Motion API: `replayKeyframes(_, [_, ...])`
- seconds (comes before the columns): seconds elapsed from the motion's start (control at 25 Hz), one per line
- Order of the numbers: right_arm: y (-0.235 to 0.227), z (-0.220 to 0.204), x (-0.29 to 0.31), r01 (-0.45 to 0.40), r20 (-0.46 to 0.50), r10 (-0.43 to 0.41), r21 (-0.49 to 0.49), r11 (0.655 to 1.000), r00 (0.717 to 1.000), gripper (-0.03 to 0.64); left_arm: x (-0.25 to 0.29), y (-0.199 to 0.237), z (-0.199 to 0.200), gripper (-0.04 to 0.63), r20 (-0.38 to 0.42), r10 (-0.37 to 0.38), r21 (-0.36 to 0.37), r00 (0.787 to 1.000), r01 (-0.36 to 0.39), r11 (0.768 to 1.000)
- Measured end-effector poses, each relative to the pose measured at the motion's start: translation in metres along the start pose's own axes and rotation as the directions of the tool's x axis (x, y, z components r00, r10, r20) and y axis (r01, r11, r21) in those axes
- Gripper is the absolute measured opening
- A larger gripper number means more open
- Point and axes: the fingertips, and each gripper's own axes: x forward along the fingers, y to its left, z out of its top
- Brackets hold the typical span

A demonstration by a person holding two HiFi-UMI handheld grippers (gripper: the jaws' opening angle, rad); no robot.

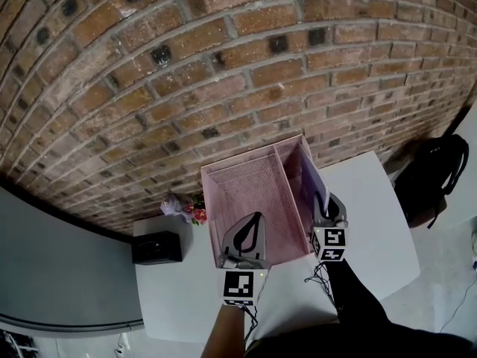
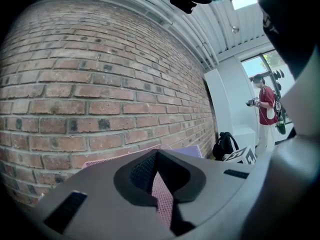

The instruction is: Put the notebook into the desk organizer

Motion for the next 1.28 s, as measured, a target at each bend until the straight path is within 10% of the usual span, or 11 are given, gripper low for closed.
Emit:
replayKeyframes(0.4, [0.004, 0.051, -0.001, -0.041, 0.022, 0.042, -0.029, 0.999, 0.999, 0.063, 0.0, -0.009, 0.005, 0.008, 0.006, -0.021, 0.013, 1.0, 0.021, 1.0])
replayKeyframes(0.68, [0.012, 0.06, 0.005, -0.109, -0.129, 0.104, -0.038, 0.993, 0.986, 0.032, -0.001, -0.014, 0.01, 0.008, 0.015, -0.028, 0.015, 1.0, 0.028, 1.0])
replayKeyframes(1.28, [0.002, 0.053, 0.006, -0.093, 0.073, 0.085, 0.115, 0.989, 0.994, 0.029, -0.01, -0.017, 0.006, 0.008, 0.0, -0.035, -0.001, 0.999, 0.035, 0.999])
